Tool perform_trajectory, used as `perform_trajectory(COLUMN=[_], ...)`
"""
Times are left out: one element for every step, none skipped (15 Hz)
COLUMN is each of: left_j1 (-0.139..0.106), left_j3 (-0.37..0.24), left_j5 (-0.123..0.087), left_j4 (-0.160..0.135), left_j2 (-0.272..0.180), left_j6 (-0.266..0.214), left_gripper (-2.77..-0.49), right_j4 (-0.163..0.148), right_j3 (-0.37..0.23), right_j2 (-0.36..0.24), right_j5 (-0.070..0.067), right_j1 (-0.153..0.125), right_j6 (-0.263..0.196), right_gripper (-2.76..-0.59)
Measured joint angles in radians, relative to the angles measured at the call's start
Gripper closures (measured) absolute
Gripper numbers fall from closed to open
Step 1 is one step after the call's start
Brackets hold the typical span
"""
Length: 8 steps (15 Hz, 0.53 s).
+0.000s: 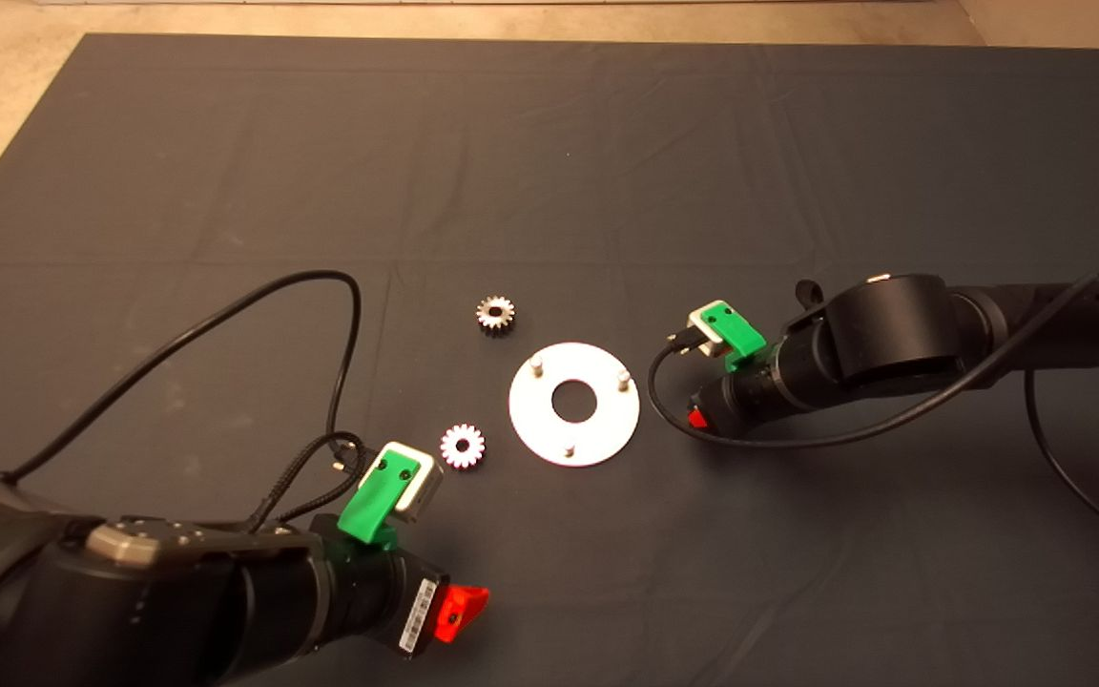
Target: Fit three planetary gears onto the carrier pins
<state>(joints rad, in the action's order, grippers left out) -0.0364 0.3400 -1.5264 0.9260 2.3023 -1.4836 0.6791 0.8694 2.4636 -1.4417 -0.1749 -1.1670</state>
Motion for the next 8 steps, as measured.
perform_trajectory(left_j1=[0.0,0.0,0.0,0.0,0.0,0.0,0.0,-0.001], left_j3=[0.0,0.0,0.0,0.0,0.0,0.0,0.0,0.0], left_j5=[0.0,0.0,0.0,0.0,0.0,0.0,0.0,0.0], left_j4=[0.0,0.0,0.0,0.0,0.0,0.001,0.001,0.001], left_j2=[0.0,0.002,0.003,0.003,0.003,0.003,0.004,0.007], left_j6=[0.0,0.0,0.0,0.0,0.0,0.0,0.0,0.0], left_gripper=[-2.76,-2.76,-2.76,-2.76,-2.76,-2.76,-2.76,-2.76], right_j4=[0.0,0.0,0.0,0.0,0.0,0.0,-0.002,-0.002], right_j3=[-0.004,-0.008,-0.011,-0.017,-0.033,-0.055,-0.073,-0.085], right_j2=[-0.001,0.0,0.0,-0.004,-0.01,-0.014,-0.015,-0.015], right_j5=[-0.001,0.0,0.0,0.0,0.0,-0.001,-0.001,0.0], right_j1=[0.0,0.0,0.0,-0.001,-0.003,-0.015,-0.045,-0.095], right_j6=[0.0,0.0,0.0,0.0,0.0,0.0,0.0,-0.001], right_gripper=[-0.96,-0.96,-0.96,-0.95,-0.95,-0.95,-0.95,-0.95])
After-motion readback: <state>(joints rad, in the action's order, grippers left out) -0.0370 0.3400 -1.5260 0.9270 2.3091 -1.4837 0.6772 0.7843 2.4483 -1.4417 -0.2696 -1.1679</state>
